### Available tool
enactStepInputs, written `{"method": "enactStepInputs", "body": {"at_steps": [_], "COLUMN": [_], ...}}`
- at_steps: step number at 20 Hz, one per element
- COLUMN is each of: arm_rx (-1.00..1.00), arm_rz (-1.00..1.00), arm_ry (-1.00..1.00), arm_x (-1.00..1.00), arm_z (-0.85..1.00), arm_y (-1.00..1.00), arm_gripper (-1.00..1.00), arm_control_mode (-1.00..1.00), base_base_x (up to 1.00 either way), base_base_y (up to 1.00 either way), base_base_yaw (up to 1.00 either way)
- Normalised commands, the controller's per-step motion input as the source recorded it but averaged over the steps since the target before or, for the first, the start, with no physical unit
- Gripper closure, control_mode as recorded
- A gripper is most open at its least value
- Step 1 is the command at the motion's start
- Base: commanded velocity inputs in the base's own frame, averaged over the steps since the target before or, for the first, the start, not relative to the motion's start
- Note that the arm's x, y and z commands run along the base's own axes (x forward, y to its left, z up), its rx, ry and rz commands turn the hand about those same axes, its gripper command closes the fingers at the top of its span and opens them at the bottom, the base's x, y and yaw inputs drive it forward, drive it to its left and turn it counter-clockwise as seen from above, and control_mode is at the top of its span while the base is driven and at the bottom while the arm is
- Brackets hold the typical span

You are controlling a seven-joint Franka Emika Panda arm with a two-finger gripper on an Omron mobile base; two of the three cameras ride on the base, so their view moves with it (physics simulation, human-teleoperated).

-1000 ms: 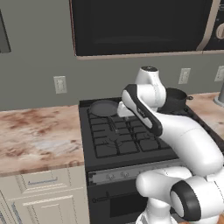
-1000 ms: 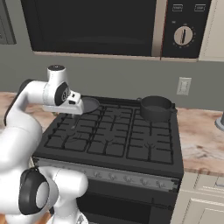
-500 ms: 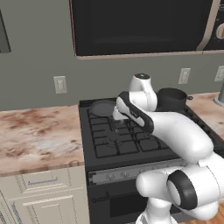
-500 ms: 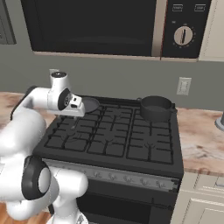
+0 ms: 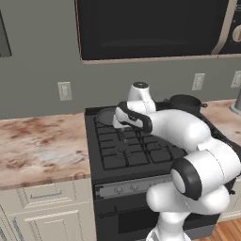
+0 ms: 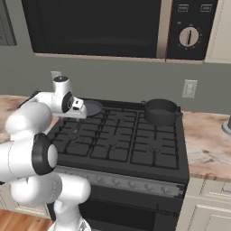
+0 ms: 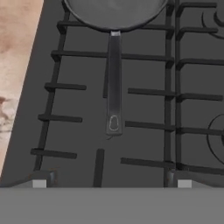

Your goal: Move the pot and pan from the stove into the sink.

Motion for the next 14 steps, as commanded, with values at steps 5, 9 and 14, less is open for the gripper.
{"method": "enactStepInputs", "body": {"at_steps": [5,9,14], "arm_rx": [0.0,-0.01,-0.01], "arm_rz": [-0.01,0.01,0.04], "arm_ry": [-0.01,-0.06,-0.1], "arm_x": [0.44,0.16,0.02], "arm_z": [-0.2,-0.27,-0.23], "arm_y": [0.14,0.01,0.0], "arm_gripper": [-1.0,-1.0,-1.0], "arm_control_mode": [-1.0,-1.0,-1.0], "base_base_x": [0.0,0.0,0.0], "base_base_y": [0.0,0.0,0.0], "base_base_yaw": [0.0,0.0,0.0]}}
